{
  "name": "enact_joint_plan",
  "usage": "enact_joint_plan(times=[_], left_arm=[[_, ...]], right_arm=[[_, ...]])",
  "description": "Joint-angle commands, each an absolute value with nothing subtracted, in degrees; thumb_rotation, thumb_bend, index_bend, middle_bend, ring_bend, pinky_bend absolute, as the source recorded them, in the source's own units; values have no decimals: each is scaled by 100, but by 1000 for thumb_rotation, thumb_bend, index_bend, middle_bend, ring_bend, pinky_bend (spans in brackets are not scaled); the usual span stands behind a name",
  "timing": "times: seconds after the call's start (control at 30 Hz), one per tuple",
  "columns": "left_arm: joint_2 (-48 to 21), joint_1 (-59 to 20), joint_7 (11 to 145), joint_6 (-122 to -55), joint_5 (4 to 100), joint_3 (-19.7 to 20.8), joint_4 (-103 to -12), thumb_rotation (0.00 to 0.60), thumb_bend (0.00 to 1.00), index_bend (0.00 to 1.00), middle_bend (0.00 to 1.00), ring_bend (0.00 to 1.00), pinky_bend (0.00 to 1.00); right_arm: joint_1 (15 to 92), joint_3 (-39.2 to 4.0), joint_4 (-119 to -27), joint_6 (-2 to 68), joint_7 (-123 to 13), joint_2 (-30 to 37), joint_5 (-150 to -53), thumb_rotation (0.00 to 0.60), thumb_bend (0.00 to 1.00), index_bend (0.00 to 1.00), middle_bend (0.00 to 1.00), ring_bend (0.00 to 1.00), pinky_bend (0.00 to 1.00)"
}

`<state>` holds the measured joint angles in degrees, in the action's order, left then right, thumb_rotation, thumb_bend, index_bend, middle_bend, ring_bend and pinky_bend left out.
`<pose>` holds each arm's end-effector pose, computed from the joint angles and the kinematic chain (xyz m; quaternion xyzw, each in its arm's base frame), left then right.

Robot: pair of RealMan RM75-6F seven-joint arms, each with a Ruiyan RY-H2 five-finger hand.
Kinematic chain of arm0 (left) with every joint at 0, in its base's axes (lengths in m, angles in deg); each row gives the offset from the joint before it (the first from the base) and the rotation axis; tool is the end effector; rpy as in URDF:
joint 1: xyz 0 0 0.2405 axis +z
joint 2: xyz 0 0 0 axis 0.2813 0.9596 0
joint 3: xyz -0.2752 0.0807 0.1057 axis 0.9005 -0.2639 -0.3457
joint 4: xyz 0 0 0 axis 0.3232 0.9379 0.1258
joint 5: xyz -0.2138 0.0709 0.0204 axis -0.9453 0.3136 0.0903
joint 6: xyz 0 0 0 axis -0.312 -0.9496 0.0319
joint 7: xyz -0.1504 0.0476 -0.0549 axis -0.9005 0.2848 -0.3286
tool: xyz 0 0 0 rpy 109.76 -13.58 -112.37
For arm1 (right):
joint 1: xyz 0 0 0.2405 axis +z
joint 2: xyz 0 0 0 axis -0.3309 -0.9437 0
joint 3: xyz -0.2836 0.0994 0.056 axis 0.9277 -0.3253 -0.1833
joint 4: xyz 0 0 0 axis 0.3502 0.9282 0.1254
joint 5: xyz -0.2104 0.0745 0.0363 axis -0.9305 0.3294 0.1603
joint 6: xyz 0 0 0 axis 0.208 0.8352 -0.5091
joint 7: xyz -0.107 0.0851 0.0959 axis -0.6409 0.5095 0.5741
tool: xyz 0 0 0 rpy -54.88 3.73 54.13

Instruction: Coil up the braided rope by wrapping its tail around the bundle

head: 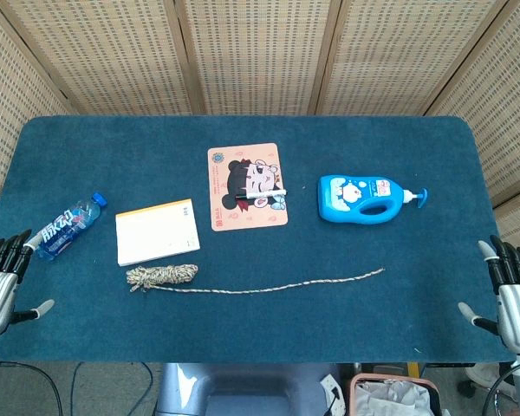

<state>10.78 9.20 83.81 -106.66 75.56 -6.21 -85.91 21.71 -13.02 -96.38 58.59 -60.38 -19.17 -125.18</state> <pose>-0.3348 0.2144 0.1732 -0.6221 -0.3865 -0.3620 0.5767 -0.3422 -0.2028 0.2004 0.5752 -0.3438 0.4045 0.6223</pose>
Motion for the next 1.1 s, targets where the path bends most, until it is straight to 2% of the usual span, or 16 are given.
enact_joint_plan(times=[0.03, 0.2, 0.4, 0.47, 0.53, 0.63, 0.77, 0.83, 1.1], left_arm=[[1074, 909, 8402, -10646, 7532, -610, -8595, 600, 0, 0, 0, 0, 0], [1040, 918, 8460, -10680, 7576, -616, -8587, 600, 0, 0, 0, 0, 0], [953, 891, 8595, -10654, 7529, -583, -8561, 600, 0, 0, 0, 0, 0], [939, 884, 8617, -10652, 7486, -556, -8567, 600, 0, 0, 0, 0, 0], [915, 873, 8659, -10644, 7441, -531, -8563, 600, 0, 0, 0, 0, 0], [862, 845, 8754, -10586, 7375, -517, -8549, 600, 0, 0, 0, 0, 0], [796, 809, 8867, -10519, 7293, -498, -8524, 600, 0, 0, 0, 0, 0], [761, 784, 8926, -10482, 7241, -479, -8512, 600, 0, 0, 0, 0, 0], [699, 726, 9051, -10406, 7129, -441, -8504, 600, 0, 0, 0, 0, 0]], right_arm=[[2179, -1293, -9586, 5833, -5964, -1933, -12522, 600, 0, 0, 0, 0, 0], [2256, -1254, -9538, 5594, -5886, -1923, -12452, 600, 0, 0, 0, 0, 0], [2744, -1197, -9280, 4871, -5725, -1785, -12684, 600, 0, 12, 0, 0, 0], [2966, -1217, -9109, 4658, -5677, -1673, -12821, 600, 0, 69, 0, 0, 0], [3247, -1237, -8924, 4359, -5551, -1542, -12955, 600, 3, 181, 0, 0, 0], [3649, -1304, -8549, 3961, -5342, -1287, -13046, 600, 55, 293, 0, 0, 0], [4011, -1348, -8260, 3560, -5332, -985, -13024, 600, 145, 342, 0, 0, 0], [4239, -1349, -8148, 3185, -5339, -805, -12919, 600, 162, 347, 0, 0, 0], [4746, -1301, -7756, 2431, -5782, -158, -12619, 600, 248, 392, 0, 0, 0]])
